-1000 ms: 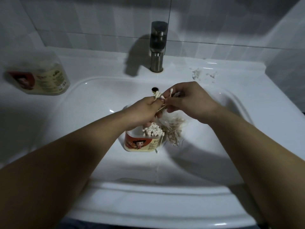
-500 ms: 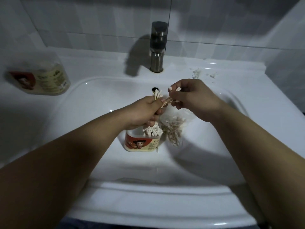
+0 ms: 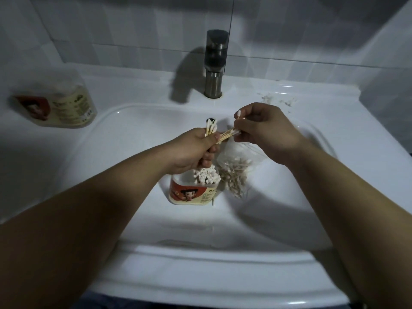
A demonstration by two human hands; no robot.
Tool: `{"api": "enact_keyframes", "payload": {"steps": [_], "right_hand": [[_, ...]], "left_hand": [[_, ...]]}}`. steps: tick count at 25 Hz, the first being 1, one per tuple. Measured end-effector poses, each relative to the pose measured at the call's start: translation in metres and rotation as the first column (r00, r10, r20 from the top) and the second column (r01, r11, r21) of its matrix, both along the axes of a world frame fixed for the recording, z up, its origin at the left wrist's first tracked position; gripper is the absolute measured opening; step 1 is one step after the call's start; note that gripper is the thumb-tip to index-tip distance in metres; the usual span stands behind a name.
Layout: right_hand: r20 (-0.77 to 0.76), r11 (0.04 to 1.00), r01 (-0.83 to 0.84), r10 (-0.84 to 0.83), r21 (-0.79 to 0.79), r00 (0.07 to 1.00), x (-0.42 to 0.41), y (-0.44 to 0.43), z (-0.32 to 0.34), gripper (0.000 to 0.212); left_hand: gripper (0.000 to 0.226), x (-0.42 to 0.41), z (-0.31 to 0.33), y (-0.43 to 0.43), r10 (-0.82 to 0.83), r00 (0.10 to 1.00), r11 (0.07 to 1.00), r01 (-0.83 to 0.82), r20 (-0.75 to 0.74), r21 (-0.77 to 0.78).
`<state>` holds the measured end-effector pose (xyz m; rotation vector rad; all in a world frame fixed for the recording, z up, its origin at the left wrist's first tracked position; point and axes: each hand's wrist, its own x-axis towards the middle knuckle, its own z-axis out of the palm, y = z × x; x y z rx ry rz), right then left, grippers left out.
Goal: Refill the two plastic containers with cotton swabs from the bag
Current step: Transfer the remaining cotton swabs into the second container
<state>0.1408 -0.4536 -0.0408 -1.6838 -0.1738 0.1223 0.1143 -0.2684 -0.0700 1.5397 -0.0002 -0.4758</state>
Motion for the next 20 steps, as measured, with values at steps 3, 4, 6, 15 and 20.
{"api": "enact_keyframes", "payload": {"steps": [3, 4, 6, 15, 20], "right_hand": [[-0.071, 0.997, -0.072, 0.072, 0.005, 0.995, -0.003, 0.002, 0.000, 0.004], [-0.096, 0.996, -0.094, 0.093, -0.004, 0.991, -0.004, 0.001, 0.000, 0.005], [-0.149, 0.996, -0.090, 0.091, 0.012, 0.985, -0.002, 0.000, -0.001, 0.007], [-0.075, 0.988, 0.153, -0.154, -0.024, 0.985, 0.003, -0.014, 0.005, 0.006], [-0.019, 0.975, 0.213, -0.214, -0.059, 0.977, 0.009, -0.021, 0.007, 0.007]], "left_hand": [[0.019, 0.000, 0.001, -0.001, 0.024, 1.000, 0.998, -0.025, -0.018, -0.050], [0.019, 0.001, 0.000, -0.001, 0.022, 1.000, 0.998, -0.023, -0.020, -0.053], [0.019, 0.001, 0.001, -0.001, 0.001, 1.000, 1.000, -0.001, -0.019, -0.021], [0.015, 0.001, 0.003, 0.002, 0.045, 0.998, 0.999, -0.045, -0.048, -0.004], [0.023, 0.003, 0.009, 0.003, 0.170, 0.980, 0.983, -0.177, -0.107, -0.057]]}}
